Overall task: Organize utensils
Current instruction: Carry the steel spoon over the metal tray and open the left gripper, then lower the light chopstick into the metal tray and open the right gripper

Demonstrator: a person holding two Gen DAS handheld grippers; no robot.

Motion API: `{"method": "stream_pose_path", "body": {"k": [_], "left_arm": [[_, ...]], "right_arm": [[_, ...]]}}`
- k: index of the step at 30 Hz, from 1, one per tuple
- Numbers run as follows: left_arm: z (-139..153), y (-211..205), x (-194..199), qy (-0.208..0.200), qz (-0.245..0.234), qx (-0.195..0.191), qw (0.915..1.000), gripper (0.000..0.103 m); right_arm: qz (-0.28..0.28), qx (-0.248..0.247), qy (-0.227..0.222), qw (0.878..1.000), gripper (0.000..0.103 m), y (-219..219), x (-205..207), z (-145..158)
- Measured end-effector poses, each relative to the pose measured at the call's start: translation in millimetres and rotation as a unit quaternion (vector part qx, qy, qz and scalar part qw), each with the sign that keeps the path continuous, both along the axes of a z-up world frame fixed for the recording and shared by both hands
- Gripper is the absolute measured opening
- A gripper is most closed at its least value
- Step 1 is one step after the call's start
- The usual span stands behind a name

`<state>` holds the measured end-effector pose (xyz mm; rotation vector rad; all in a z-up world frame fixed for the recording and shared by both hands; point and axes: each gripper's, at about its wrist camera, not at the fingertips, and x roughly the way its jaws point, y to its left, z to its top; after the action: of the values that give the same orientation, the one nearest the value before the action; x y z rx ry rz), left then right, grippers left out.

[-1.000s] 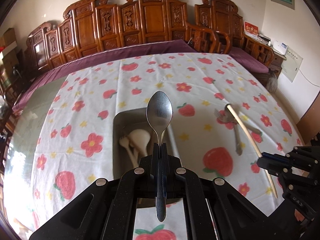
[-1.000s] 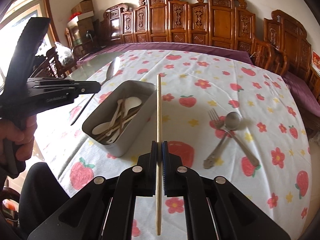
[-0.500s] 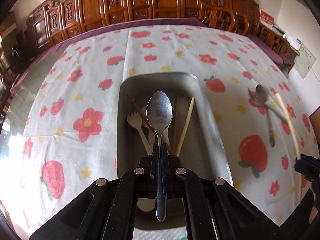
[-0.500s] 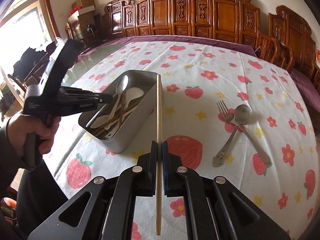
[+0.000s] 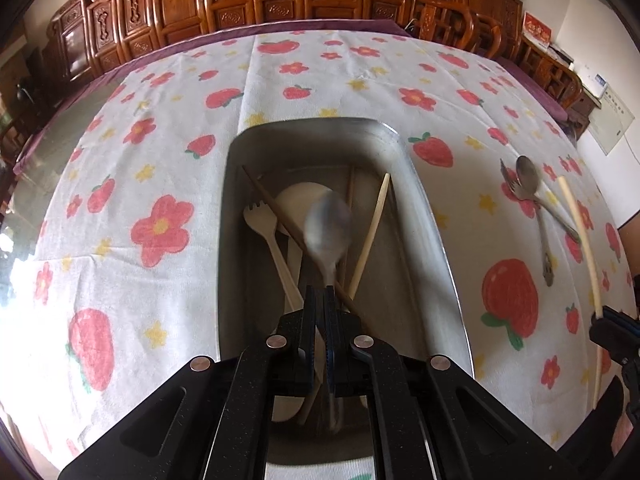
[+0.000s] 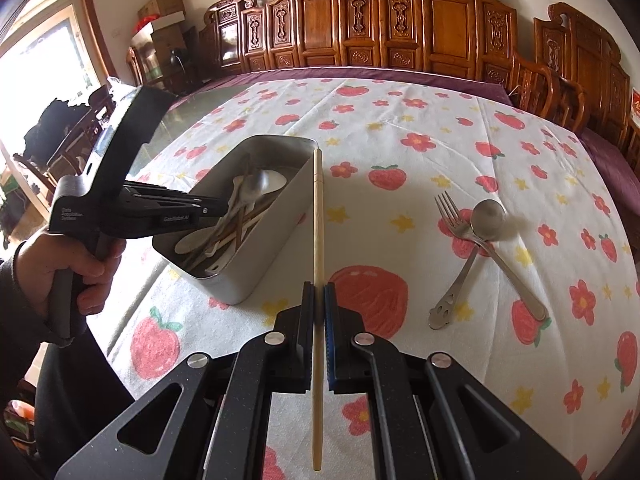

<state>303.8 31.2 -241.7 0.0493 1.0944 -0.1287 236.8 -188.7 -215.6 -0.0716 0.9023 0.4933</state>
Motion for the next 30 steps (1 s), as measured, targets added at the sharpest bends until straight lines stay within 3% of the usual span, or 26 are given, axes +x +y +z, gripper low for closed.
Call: {"method": "stream_pose_path", "body": {"k": [3,13,22,30], "left_arm": [[11,4,-7,-0.012,0.0,-0.003,0.9999,0.017],[60,27,-41,-0.069,-0.014,0.008,0.9975,0.024],[84,53,-59,-0.097,-0.009,-0.002,0.9953,0.042],[92,78,-66,-0.119,0.007,-0.002,0.9928,0.075]], "right_arm": [[-0.001,-0.003,-0.004,1.0,0.006,5,-1,3],[0.01,-0.015,-0.012,1.0,0.006,30,-6,17],[0.019,-0.013,-0.012,1.0,0.006,58,3,26],[0.024,0.005,-0.009,1.0,0.006,91,29,34]]}}
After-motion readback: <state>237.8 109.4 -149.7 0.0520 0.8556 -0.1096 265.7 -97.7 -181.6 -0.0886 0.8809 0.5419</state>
